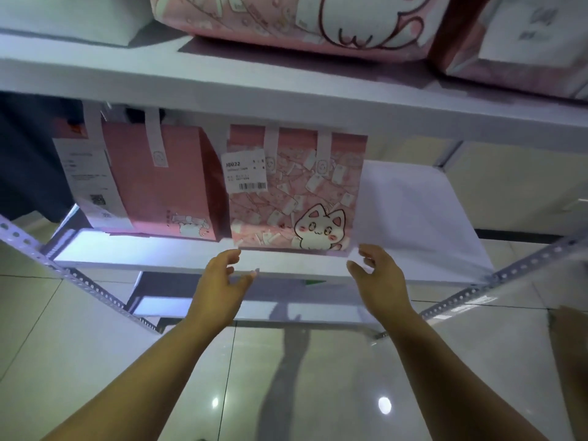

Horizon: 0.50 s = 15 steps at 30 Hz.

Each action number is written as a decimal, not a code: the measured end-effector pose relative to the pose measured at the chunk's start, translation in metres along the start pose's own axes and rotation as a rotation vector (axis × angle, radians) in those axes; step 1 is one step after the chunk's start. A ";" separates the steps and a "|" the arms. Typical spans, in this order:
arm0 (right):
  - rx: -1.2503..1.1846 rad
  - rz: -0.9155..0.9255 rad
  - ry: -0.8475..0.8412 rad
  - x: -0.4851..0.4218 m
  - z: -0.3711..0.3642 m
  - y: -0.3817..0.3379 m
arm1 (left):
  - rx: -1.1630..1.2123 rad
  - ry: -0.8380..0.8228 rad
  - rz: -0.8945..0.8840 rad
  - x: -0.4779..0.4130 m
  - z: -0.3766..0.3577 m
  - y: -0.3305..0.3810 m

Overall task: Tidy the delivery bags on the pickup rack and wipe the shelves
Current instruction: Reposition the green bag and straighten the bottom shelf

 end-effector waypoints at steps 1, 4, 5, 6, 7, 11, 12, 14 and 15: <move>-0.009 0.020 -0.006 0.008 0.005 0.007 | 0.008 0.007 -0.006 0.011 -0.006 0.000; -0.045 0.064 -0.047 0.030 0.019 0.033 | 0.033 0.024 0.003 0.042 -0.033 -0.004; -0.038 0.082 -0.069 0.036 0.022 0.043 | 0.036 0.025 0.014 0.050 -0.045 -0.007; -0.023 0.094 -0.095 0.041 0.024 0.056 | 0.040 0.022 0.026 0.058 -0.058 -0.011; -0.003 0.103 -0.123 0.045 0.026 0.069 | 0.047 0.010 0.037 0.064 -0.072 -0.015; 0.048 0.097 -0.182 0.046 0.029 0.127 | 0.076 -0.070 0.079 0.075 -0.132 -0.038; 0.055 0.082 -0.182 0.042 0.027 0.141 | 0.084 -0.088 0.087 0.074 -0.146 -0.044; 0.062 0.049 -0.171 0.031 0.020 0.171 | 0.085 -0.125 0.087 0.065 -0.173 -0.061; 0.062 0.035 -0.157 0.024 0.014 0.186 | 0.082 -0.143 0.083 0.058 -0.186 -0.070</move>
Point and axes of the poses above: each hand's wrist, its own x-axis away from the middle knuckle, its own z-axis out of the back of the hand, y = z × x, the point moved 3 cm from there along -x, towards the middle knuckle, and after that the axes turned 3 degrees about x, right-handed, at the moved point
